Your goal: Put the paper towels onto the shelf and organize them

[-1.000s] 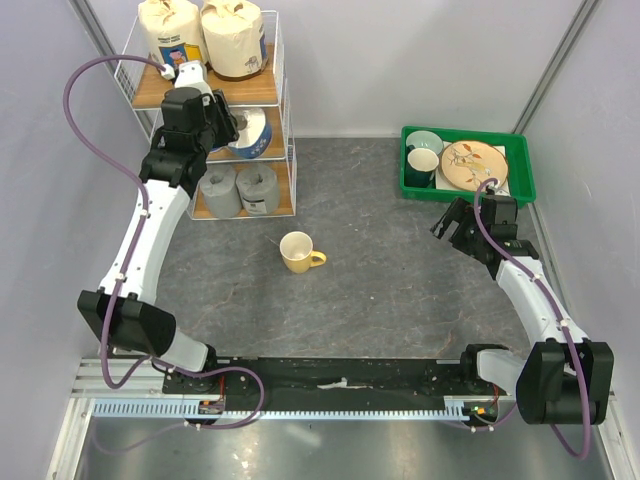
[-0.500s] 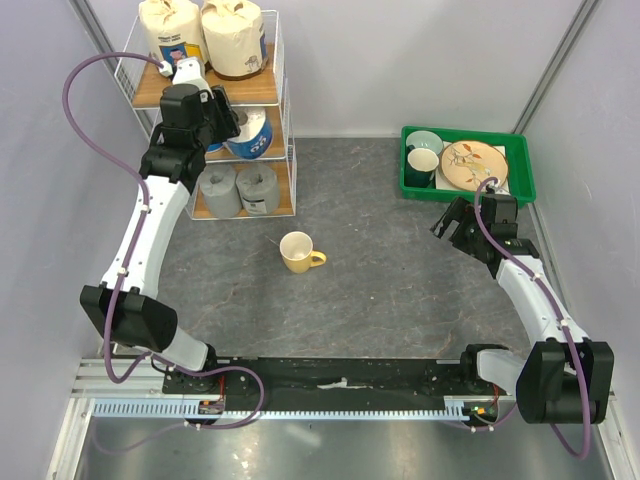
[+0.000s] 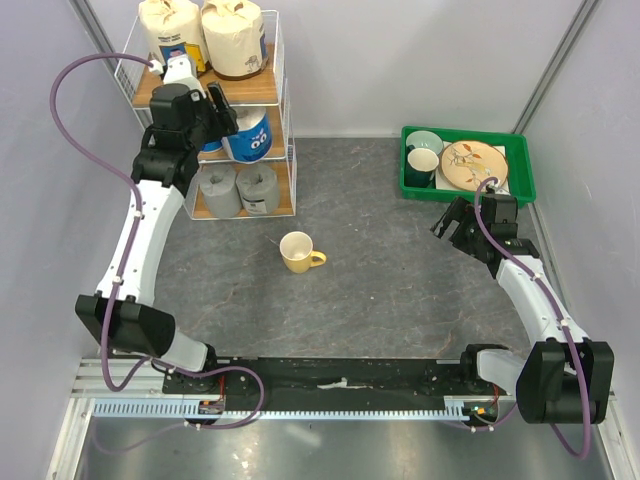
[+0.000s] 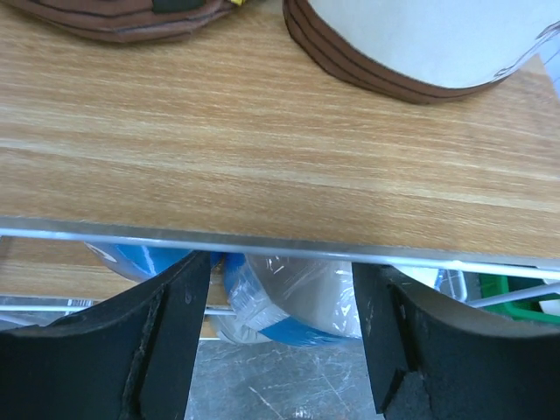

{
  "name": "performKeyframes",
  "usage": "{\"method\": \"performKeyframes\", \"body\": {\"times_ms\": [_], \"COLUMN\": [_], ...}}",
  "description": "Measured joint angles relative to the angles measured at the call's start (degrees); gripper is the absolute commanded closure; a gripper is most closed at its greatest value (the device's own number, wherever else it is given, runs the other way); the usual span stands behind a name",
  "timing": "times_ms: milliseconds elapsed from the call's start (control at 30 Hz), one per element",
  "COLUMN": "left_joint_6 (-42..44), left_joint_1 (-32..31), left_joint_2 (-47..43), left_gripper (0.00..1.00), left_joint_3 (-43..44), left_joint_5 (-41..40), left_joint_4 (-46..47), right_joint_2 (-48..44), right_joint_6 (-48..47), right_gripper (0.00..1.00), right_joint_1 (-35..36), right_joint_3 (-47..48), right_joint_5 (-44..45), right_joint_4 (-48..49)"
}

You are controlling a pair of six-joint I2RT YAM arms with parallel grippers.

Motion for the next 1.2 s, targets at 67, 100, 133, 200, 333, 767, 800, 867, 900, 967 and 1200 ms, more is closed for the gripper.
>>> {"method": "performKeyframes", "body": {"times_ms": [67, 100, 133, 200, 333, 767, 800, 867, 900, 967, 1200], "left_joint_6": [-0.2, -0.3, -0.5, -0.7, -2.1, -7.0, -6.8, -6.6, -6.4, -6.2, -5.9], "left_joint_1": [0.2, 0.3, 0.4, 0.5, 0.9, -1.6, -2.3, -3.5, -3.9, -4.7, -6.1], "left_joint_2": [-0.9, -1.5, -2.1, -3.2, -5.7, -19.5, -19.5, -19.5, -19.5, -19.4, -18.3], "left_gripper": [0.27, 0.27, 0.27, 0.27, 0.28, 0.25, 0.25, 0.25, 0.25, 0.25, 0.25], "left_joint_3": [-0.1, -0.1, -0.2, -0.2, -0.9, -22.0, -22.6, -23.8, -24.3, -25.0, -25.6], "left_joint_5": [0.6, 1.0, 1.2, 1.6, 2.7, 8.9, 8.8, 8.6, 8.5, 8.1, 3.4], "left_joint_4": [0.3, 0.3, 0.3, 0.3, 3.2, 10.6, 10.7, 10.6, 10.6, 10.6, 11.0], "right_joint_2": [0.0, 0.0, 0.0, 0.0, 0.0, 0.3, 0.3, 0.3, 0.3, 0.3, 0.2], "right_joint_6": [0.0, 0.0, 0.0, 0.0, 0.0, 0.0, 0.0, 0.1, 0.1, 0.1, 0.0], "right_gripper": [0.02, 0.02, 0.02, 0.02, 0.02, 0.02, 0.02, 0.02, 0.02, 0.02, 0.02], "right_joint_1": [0.0, 0.0, 0.0, 0.0, 0.0, 0.0, 0.0, 0.0, 0.0, 0.0, 0.0], "right_joint_3": [0.0, 0.0, 0.0, 0.0, 0.0, 0.0, 0.0, 0.0, 0.0, 0.0, 0.0], "right_joint_5": [0.0, 0.0, 0.0, 0.0, 0.0, -0.6, -0.7, -0.7, -0.8, -1.0, -1.0], "right_joint_4": [0.0, 0.0, 0.0, 0.0, 0.0, 0.0, 0.1, 0.1, 0.1, 0.1, 0.1]}}
